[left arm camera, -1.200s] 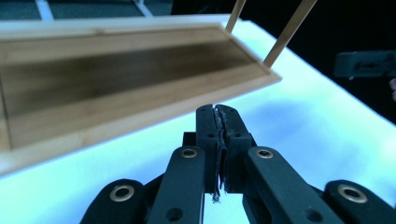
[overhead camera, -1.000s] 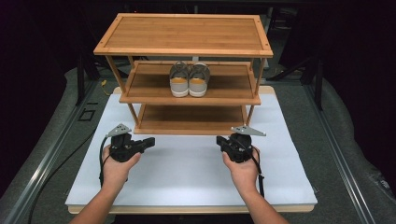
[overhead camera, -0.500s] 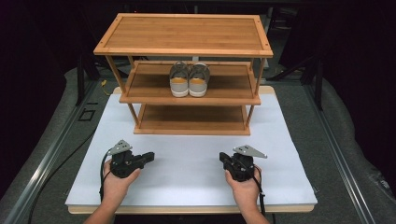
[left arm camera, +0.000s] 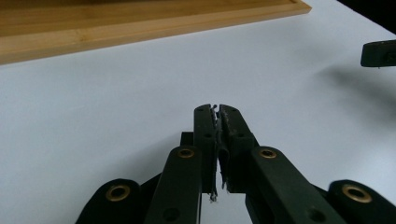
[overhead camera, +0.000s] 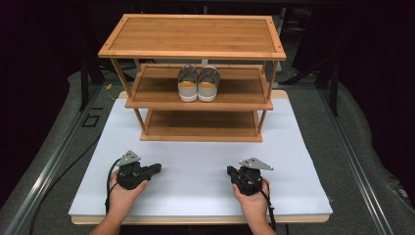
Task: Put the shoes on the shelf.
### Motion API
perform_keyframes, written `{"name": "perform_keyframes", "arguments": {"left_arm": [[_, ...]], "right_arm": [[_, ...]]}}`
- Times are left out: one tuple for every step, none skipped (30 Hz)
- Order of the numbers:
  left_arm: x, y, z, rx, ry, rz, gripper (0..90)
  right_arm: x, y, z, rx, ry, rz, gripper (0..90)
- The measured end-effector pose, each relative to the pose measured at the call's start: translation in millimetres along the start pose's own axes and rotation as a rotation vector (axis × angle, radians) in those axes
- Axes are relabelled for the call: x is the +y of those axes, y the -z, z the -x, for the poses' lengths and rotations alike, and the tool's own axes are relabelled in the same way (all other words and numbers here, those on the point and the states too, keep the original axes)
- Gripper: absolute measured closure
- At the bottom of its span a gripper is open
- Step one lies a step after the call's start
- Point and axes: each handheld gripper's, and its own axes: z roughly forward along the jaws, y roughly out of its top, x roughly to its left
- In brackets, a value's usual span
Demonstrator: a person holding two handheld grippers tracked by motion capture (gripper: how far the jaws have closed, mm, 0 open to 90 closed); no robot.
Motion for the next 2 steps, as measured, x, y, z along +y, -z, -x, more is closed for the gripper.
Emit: {"name": "perform_keyframes", "arguments": {"left_arm": [[-0.5, -0.5, 0.2, 0.001, -0.001, -0.003, 85.8], [-1.0, -1.0, 0.6, 0.003, -0.002, -0.002, 85.8]], "right_arm": [[-0.4, -0.8, -1.4, 0.006, 0.009, -0.007, 88.4], [-0.4, -1.1, -2.6, 0.01, 0.009, -0.008, 88.4]]}}
